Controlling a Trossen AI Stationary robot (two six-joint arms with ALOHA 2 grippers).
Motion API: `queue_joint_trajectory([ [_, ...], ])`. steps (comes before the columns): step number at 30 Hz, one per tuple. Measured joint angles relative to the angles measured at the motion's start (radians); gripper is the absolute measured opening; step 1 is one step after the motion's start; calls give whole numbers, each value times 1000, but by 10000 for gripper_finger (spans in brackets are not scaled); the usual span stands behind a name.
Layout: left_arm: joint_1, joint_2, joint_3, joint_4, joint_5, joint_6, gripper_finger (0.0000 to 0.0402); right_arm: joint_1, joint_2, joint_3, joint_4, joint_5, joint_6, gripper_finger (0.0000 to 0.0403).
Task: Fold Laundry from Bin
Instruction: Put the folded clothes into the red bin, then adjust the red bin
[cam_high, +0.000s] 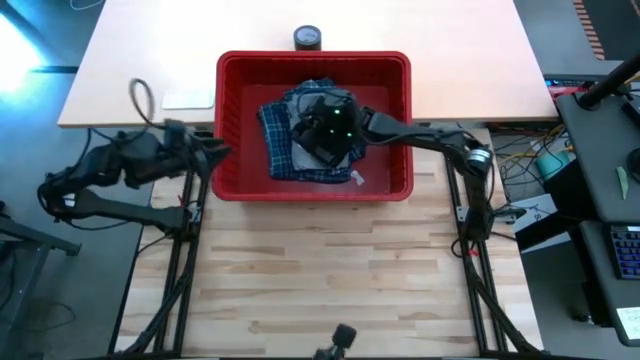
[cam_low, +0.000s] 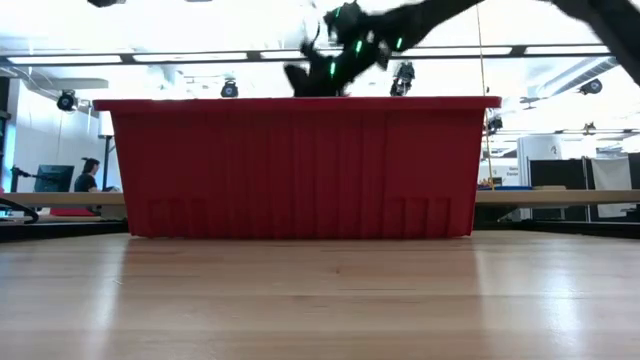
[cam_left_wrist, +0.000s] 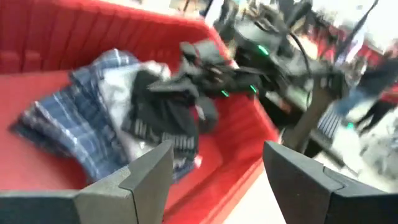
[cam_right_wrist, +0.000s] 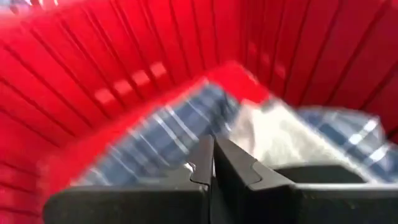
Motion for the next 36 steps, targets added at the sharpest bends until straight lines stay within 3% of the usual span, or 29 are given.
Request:
queue_joint_trajectory([
  [1, 0, 3, 22, -1, -7, -10, 231, 11, -26, 0, -11, 0, 20, 9],
  [6, -37, -24, 45, 77, 39, 305, 231, 75, -161, -76, 21, 2, 91, 9],
  [10, -51, -81, -60, 209, 51, 416, 231, 160, -336, -258, 105, 2, 132, 9],
  [14, -59, -145, -224, 355, 136, 473, 231, 281, -558, -470, 138, 4, 206, 9],
  [18, -58, -186, -360, 472, 157, 449, 231, 417, -812, -605, 69, 3, 211, 9],
  [21, -59, -207, -429, 490, 240, 372, 231, 479, -994, -668, -100, 2, 129, 9],
  [24, -86, -222, -513, 594, 354, 352, 231, 534, -1149, -731, -219, 4, 253, 9],
  [27, -129, -237, -591, 716, 355, 347, 231, 570, -1275, -806, -198, -9, 387, 9],
  [32, -250, -241, -650, 716, 354, 310, 231, 620, -1361, -929, -187, -124, 460, 9],
  [36, -320, -204, -664, 701, 354, 191, 231, 646, -1295, -1029, -37, -121, 611, 9],
])
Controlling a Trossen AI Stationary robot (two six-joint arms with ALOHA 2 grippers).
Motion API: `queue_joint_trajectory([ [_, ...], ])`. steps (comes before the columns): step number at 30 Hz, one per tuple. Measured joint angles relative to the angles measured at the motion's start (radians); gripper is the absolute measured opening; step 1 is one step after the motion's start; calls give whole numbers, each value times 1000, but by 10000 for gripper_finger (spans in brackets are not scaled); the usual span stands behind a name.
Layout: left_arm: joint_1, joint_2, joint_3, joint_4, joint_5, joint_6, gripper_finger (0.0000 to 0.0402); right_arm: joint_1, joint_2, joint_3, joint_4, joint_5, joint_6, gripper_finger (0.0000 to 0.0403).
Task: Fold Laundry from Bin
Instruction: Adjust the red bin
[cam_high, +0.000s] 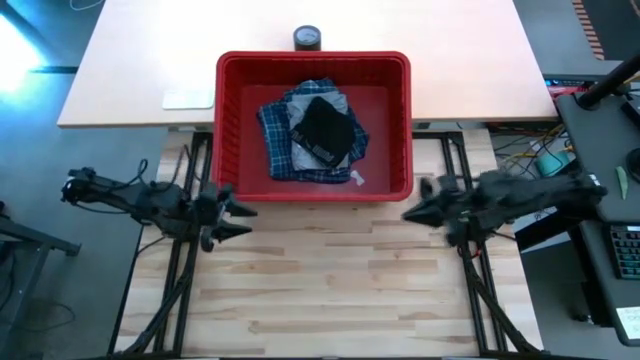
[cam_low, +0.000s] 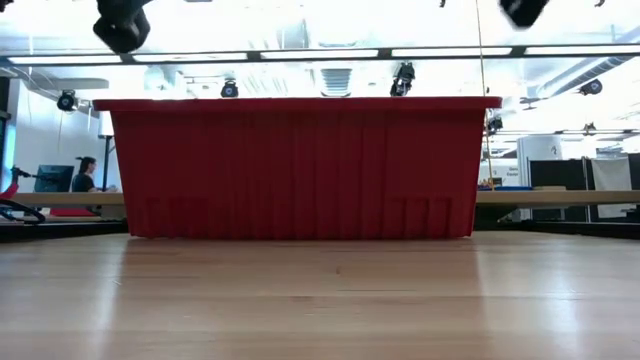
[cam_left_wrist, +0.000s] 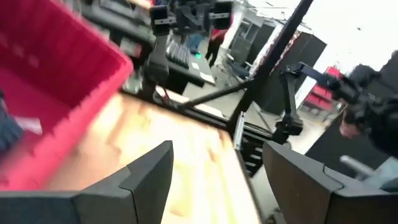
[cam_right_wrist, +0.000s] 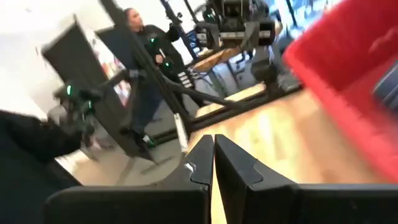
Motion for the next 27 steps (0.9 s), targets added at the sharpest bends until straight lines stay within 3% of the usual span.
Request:
queue_joint_trajectory([
  [5, -2, 68, 0, 27, -1, -189, 231, -4, 143, -77, 367, 19, 299, 9],
  [7, -2, 98, 10, 27, 3, -232, 231, -28, 198, -54, 479, 21, 312, 9],
  [9, -2, 133, 33, 45, 40, -238, 231, -59, 234, -13, 409, 31, 293, 9],
  [11, -2, 170, 60, 67, 59, -255, 231, -65, 276, 65, 288, 112, 254, 9],
  [15, 9, 227, 153, 9, 39, -129, 231, -73, 343, 285, -97, 267, 164, 9],
  [18, 33, 261, 277, -204, -120, -85, 231, -81, 412, 465, -430, 474, 180, 9],
  [22, 63, 311, 478, -576, -485, -124, 231, -93, 495, 683, -755, 747, 296, 9],
  [25, 100, 346, 627, -912, -731, -379, 231, -150, 550, 814, -988, 792, 378, 9],
  [27, 148, 366, 706, -1152, -762, -555, 231, -205, 583, 879, -1108, 775, 431, 12],
])
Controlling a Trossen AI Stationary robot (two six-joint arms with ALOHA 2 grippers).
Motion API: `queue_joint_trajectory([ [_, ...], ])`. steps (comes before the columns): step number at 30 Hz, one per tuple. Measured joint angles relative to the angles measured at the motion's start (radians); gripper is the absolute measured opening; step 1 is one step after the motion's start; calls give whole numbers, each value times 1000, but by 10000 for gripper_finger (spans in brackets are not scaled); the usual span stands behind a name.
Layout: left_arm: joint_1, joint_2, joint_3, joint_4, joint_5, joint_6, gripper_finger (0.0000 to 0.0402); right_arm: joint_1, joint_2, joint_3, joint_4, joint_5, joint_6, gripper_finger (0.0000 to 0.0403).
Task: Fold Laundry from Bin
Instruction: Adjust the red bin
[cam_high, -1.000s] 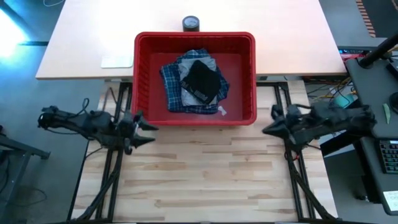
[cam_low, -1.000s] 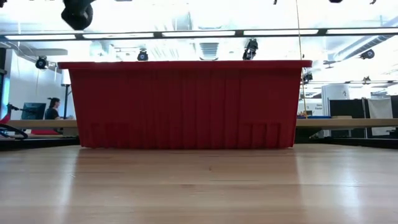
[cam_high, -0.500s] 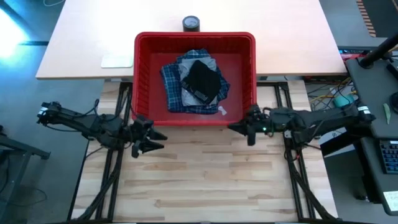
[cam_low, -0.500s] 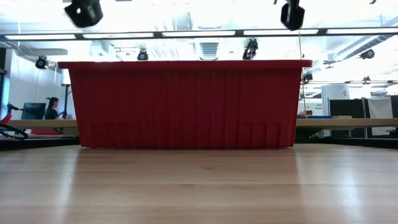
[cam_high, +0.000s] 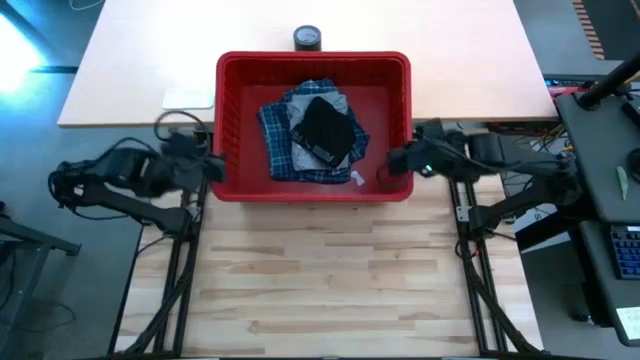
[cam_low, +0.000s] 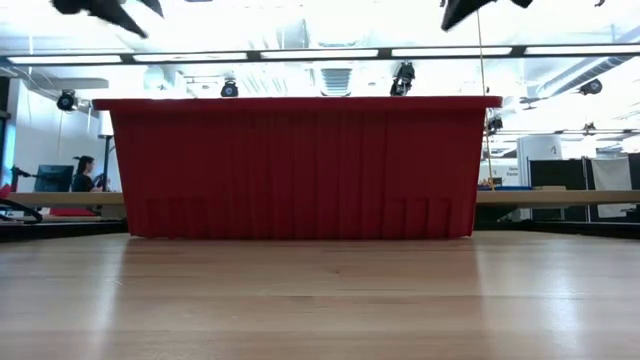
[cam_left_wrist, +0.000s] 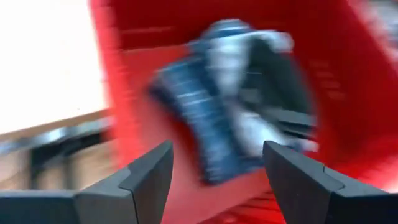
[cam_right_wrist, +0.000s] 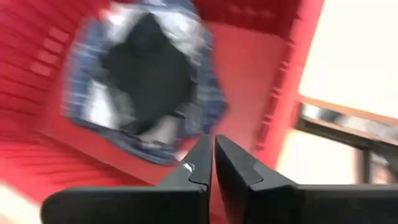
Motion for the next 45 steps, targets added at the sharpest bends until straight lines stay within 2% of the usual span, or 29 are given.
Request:
queue_joint_trajectory([
  [3, 99, 9, 73, -222, 29, -127, 237, -90, 31, 43, -93, -72, 7, 37],
  [7, 244, -4, 92, -264, 119, -109, 270, -214, 61, 45, -88, -167, -24, 106],
  [12, 481, 4, 33, -268, 278, -56, 328, -322, 85, 43, -88, -209, -46, 213],
  [15, 638, 27, -23, -222, 403, 29, 356, -368, 93, 43, -90, -213, -72, 267],
  [18, 761, 52, -65, -106, 503, 144, 373, -407, 111, 41, -91, -241, -92, 307],
  [21, 847, 81, -78, -35, 535, 213, 379, -443, 133, 41, -74, -275, -115, 325],
  [28, 894, 148, -99, 47, 565, 282, 357, -523, 228, 41, -74, -293, -132, 310],
  [36, 899, 287, -94, 71, 582, 294, 304, -631, 317, 41, -70, -394, -164, 234],
  [41, 907, 336, -40, 79, 578, 307, 276, -662, 340, 41, -47, -437, -186, 198],
  [45, 920, 383, 29, 49, 578, 329, 238, -686, 350, 41, -35, -459, -182, 163],
])
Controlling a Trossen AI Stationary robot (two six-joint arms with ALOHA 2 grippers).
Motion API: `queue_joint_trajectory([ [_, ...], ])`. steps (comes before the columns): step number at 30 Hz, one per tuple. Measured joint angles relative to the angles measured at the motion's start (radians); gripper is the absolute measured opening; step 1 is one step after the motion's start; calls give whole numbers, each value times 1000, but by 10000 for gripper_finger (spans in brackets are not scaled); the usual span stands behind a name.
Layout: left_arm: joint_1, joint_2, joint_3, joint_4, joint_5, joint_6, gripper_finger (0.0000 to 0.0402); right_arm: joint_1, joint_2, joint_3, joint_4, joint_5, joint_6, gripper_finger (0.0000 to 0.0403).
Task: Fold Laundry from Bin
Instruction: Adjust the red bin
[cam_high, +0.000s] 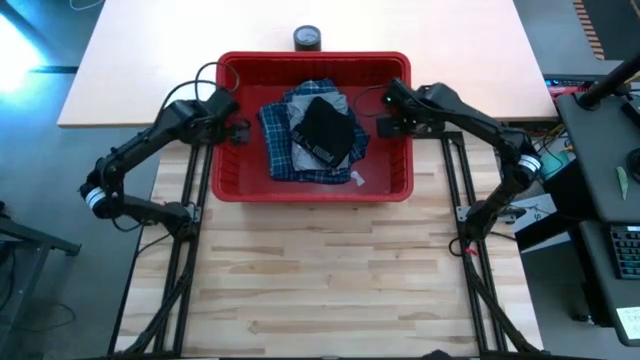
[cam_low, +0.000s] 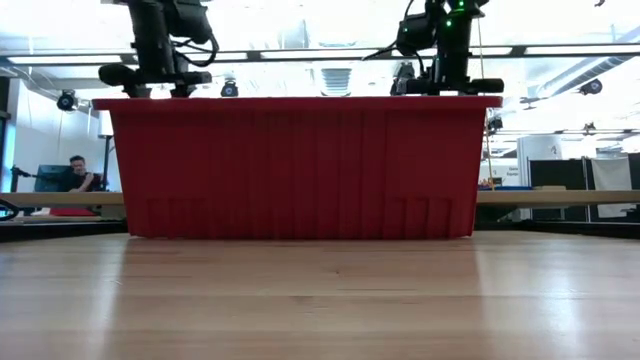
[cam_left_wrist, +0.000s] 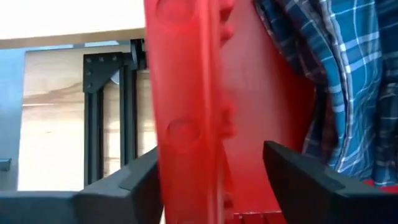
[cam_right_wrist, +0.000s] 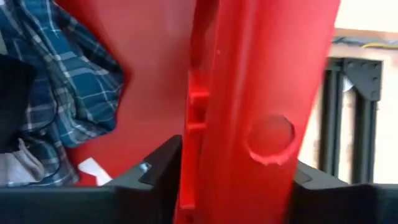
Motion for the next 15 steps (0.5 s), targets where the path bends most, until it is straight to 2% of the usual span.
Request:
queue_joint_trajectory([
  [10, 3, 69, 108, -64, -13, 24, 119, -31, 4, -2, 42, -61, -20, 75],
  [15, 6, 64, 147, -58, -24, 10, 75, -32, -13, 25, 48, -59, -27, 70],
])
